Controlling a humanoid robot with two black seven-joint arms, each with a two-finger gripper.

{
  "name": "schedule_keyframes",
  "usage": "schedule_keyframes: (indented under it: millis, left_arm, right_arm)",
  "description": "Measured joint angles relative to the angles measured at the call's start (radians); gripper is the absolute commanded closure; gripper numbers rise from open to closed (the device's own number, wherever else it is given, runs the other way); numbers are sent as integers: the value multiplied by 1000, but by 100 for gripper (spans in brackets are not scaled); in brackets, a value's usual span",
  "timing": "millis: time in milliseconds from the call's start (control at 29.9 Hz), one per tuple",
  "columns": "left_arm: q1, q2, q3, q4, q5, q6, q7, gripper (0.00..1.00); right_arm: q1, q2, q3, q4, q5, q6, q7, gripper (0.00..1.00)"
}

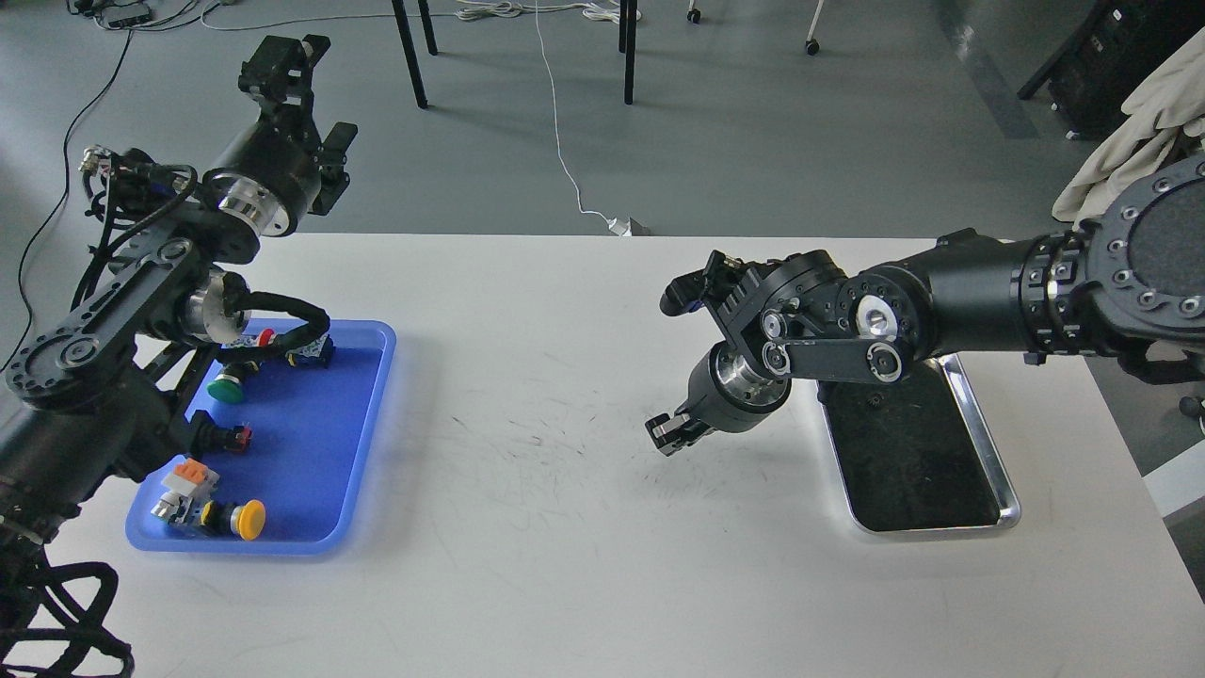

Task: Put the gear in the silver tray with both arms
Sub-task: 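Carry the gear with the right gripper into the silver tray and release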

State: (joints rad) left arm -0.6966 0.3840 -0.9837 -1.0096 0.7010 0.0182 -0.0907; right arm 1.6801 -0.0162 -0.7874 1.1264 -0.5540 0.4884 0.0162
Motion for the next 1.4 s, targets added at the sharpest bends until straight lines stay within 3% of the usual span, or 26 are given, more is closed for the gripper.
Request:
schedule_keyframes:
  millis: [134, 301, 468, 602, 1003, 1404]
  left_arm:
    - [-1, 0, -1, 0, 0, 1, 0, 2]
    - [-3, -1, -1, 0, 0, 1, 0, 2]
    - [-3, -1, -1, 0, 0, 1, 0, 2]
    - [-3, -5, -1, 0, 0, 0, 0, 2]
    - [-3, -2, 1, 0, 0, -1, 0, 2]
    - [-1, -3, 1, 0, 2, -1, 0, 2]
  right_arm:
    - [83, -130, 13, 128, -6, 0, 2, 84]
    - [118, -378, 14, 265, -121, 0, 3, 84]
    - [59, -581, 10, 277, -273, 0, 11, 84]
    - [-25, -671, 25, 248, -353, 0, 17, 84]
    - [-210, -607, 84, 70, -370, 0, 16, 84]
    - [-278, -581, 84, 44, -403, 0, 16, 78]
